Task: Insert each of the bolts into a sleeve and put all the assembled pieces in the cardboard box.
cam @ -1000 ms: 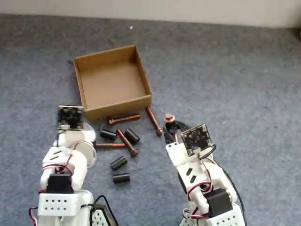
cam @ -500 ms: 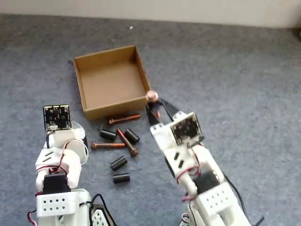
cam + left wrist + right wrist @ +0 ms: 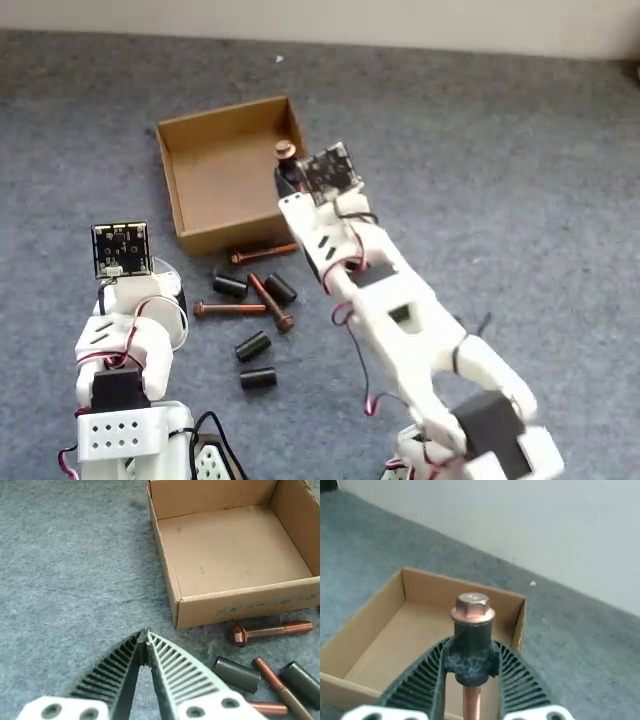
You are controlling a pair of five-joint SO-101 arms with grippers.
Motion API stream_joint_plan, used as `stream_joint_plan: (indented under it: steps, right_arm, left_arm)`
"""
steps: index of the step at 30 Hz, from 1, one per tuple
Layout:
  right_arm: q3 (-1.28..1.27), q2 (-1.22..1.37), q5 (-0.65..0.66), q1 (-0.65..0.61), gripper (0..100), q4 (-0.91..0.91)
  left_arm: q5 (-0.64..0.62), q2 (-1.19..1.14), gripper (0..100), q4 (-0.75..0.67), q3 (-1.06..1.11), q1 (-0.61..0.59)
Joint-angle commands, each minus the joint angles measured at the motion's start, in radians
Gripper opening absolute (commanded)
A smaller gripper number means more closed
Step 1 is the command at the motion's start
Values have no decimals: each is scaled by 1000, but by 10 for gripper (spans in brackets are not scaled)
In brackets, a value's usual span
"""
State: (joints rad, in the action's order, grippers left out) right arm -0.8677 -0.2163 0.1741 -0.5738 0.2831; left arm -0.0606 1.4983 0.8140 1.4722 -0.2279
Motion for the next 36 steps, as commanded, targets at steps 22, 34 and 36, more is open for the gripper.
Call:
stream_joint_plan:
  steps: [22, 34, 36]
  right_arm:
    - [231, 53, -12, -45, 155, -332]
    - [243, -91, -6, -159, 155, -901]
    - [291, -59, -6, -194, 155, -986]
  left_arm:
    - [11, 10, 6, -21, -4, -13]
    - [11, 10, 6, -23, -5, -15]
    - [11, 10, 6, -23, -5, -15]
